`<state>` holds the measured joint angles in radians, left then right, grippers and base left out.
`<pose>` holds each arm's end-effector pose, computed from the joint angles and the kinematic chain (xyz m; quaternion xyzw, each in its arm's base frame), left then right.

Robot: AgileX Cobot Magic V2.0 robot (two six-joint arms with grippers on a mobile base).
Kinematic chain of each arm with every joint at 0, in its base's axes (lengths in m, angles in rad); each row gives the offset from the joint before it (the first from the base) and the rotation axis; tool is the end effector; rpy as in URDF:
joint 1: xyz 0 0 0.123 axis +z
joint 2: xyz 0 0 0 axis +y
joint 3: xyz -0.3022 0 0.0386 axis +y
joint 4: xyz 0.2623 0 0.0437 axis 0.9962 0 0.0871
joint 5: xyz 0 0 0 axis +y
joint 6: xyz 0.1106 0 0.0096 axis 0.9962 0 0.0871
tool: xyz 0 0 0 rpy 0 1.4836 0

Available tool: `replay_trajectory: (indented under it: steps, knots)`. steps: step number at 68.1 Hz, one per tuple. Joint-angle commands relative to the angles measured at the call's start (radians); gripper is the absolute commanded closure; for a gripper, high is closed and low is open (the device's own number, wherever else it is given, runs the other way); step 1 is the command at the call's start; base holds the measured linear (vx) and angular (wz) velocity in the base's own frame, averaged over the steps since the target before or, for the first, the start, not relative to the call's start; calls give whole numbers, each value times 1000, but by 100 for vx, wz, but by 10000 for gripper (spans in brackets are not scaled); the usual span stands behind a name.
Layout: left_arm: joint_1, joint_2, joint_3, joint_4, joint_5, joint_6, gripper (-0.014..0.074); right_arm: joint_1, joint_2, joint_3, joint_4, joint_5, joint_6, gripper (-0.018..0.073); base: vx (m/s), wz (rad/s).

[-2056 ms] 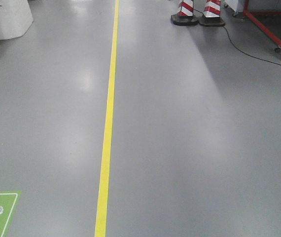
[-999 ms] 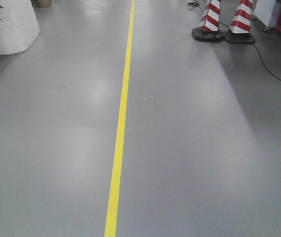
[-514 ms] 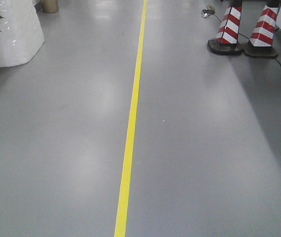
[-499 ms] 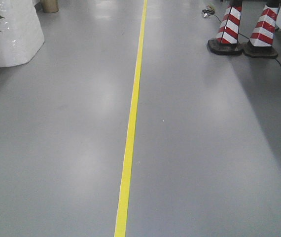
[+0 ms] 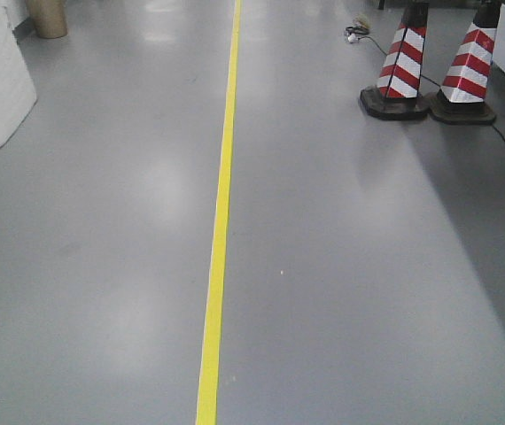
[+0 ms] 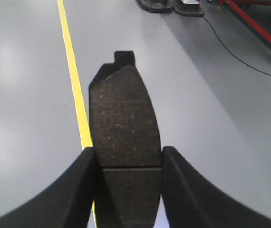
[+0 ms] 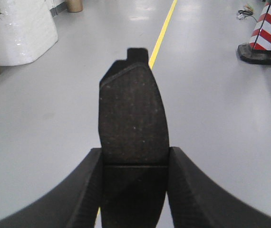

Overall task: Move and align brake pads A on conveyor
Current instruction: 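Drive along the yellow floor line past the red-white cones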

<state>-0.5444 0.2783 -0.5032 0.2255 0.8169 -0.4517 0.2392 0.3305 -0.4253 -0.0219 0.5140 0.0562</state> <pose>0.0628 -0.0169 0.2924 0.0643 0.8538 -0.1448 0.4960 0.0864 0.0198 0.2897 -0.0790 0.8104 0.0756 0.5756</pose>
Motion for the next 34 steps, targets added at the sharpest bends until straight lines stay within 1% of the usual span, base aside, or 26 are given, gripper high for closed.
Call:
replay_trajectory:
  steps: [1, 34]
  knots:
    - [-4, 10, -31, 15, -87, -2, 602, -7, 6, -30, -7, -93, -4, 566, 73, -8]
    - [-4, 10, -31, 15, -87, -2, 602, -7, 6, -30, -8, -93, -4, 566, 74, -1]
